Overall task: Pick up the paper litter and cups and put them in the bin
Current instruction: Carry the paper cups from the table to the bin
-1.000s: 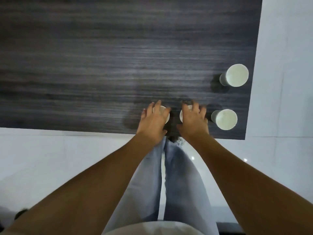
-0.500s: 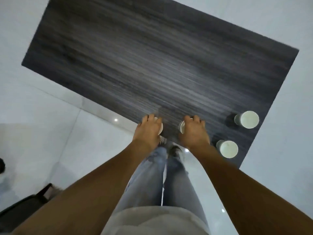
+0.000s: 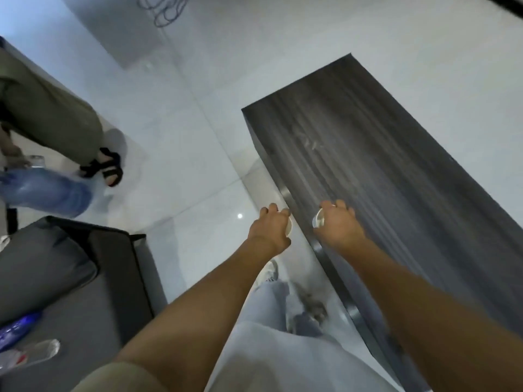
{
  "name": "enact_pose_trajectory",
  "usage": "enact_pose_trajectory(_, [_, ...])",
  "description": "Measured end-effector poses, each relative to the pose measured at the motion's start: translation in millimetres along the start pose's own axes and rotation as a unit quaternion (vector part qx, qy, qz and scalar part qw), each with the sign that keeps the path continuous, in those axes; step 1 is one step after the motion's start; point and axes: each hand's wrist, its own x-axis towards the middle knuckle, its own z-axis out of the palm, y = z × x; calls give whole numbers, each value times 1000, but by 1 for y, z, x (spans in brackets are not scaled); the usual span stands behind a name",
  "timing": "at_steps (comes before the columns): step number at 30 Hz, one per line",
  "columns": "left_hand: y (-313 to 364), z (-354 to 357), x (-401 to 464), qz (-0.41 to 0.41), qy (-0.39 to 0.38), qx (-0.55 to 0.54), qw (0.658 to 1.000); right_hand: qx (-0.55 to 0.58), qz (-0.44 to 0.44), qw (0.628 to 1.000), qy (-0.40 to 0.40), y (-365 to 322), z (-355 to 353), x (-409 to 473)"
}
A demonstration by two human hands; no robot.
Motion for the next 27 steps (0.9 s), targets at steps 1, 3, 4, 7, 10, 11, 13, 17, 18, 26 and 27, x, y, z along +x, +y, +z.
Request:
enact_pose_trajectory(1, [-12,-9,-2,-12,9,-10,1000,-4,-12,1000,-1,-16,-1,3])
enact_pose_trajectory(3, [-38,-25,-5,-36,19,-24,999,-22,-38,999,-10,-48,0,9])
enact_pose_trajectory(4, [-51,-32,-5,-48,23,-29,998,-33,-52,998,-11,-63,1,14])
enact_pose_trajectory(7, [-92,-51,0,-74,30,-46,996,-65,-84,994,-17,-108,5,33])
enact_pose_trajectory(10, [-135,-72,14,-93,32,-61,993,-94,-101,990,-28,-155,10,62])
enact_pose_trajectory(11, [-149,-80,20,-99,31,-66,992,-96,-102,990,-33,-171,11,73])
enact_pose_trajectory(13, [-178,-96,35,-107,33,-71,991,-99,-108,988,-37,-204,11,95])
enact_pose_trajectory(17, [-231,-130,66,-115,28,-71,990,-94,-122,988,-31,-269,6,137])
enact_pose_trajectory(18, [-239,-136,72,-115,28,-69,991,-92,-126,987,-30,-280,4,143])
enact_pose_trajectory(26, [-307,-209,166,-116,27,-64,991,-96,-131,986,-28,-348,-40,243])
enact_pose_trajectory(27, [-313,-220,184,-114,27,-65,991,-99,-129,986,-32,-354,-49,261])
